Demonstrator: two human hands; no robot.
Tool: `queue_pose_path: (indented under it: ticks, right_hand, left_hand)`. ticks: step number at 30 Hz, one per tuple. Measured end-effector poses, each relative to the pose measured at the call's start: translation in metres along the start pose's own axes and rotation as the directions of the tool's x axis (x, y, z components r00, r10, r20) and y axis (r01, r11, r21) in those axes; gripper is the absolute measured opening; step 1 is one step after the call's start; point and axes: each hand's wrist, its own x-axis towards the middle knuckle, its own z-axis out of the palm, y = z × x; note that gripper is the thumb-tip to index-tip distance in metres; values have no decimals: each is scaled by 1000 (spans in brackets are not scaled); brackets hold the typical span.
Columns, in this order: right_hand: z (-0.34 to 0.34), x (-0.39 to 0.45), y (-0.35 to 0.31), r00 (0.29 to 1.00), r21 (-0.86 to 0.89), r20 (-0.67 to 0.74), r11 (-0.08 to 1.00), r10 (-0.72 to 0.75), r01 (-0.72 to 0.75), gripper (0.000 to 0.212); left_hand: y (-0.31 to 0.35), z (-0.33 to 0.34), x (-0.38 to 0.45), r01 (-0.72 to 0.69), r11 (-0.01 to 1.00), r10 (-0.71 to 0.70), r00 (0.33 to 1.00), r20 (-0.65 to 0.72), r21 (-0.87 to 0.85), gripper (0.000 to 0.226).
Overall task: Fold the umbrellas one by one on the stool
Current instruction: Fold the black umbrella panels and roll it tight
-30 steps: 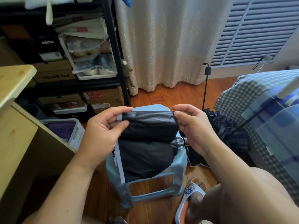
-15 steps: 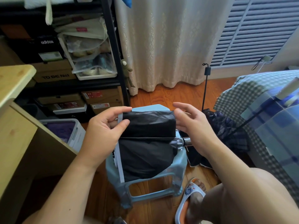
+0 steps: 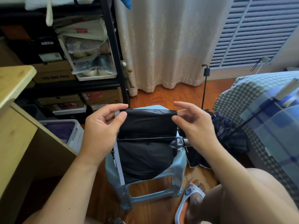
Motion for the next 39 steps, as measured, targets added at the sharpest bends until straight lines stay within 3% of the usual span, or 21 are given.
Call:
queue_pose_path:
  ticks: [3,6,10,13,15,17,21,23,26,30,33,39]
  right_hand:
    - [-3,0,1,998,35,-65,999,-16,18,36]
    - [-1,0,3,998,74,-2,995,63,-63,39]
    - [0,5,6,984,-161,94,978,149,-132,51]
    - [1,12,5,985,-74,134,992,111,-101,29]
    - [-2,14,5,994,42,78,996,81,-85,11]
    - [-5,15,7,996,68,20,994,89,-90,8]
    - [-4,16,11,997,61,25,996,71,-72,16]
    - [-3,17,11,997,53,33,996,68,-69,19]
    - [-6,17,11,998,51,36,997,60,-61,18]
    - [-6,16,10,998,36,29,998,57,-58,15]
    - [-3,14,8,999,-64,-12,997,32,-33,16]
    - [3,1,10,996,-259,5,962,90,-85,46]
  left_hand:
    - [2,1,0,1,1000,-1,1000,-11,-3,27]
    - [4,3,-1,-9,999,10,1000,-20,36,29]
    - [9,7,-3,-78,993,77,997,11,94,30]
    - [11,10,-2,-140,981,140,990,7,133,30]
    - [9,9,0,-195,960,213,975,-69,200,30]
    - [3,3,8,-218,942,254,960,-116,256,38]
    - [1,-6,29,-50,980,17,985,173,190,79]
    - [5,-6,34,1,987,-41,970,240,163,68]
    - [6,-5,35,-21,987,-1,991,136,158,40]
    - [8,-5,32,26,1000,-28,987,158,15,42]
    - [10,-2,29,-2,1000,-2,984,176,24,42]
    - [12,2,24,-98,990,86,990,113,99,29]
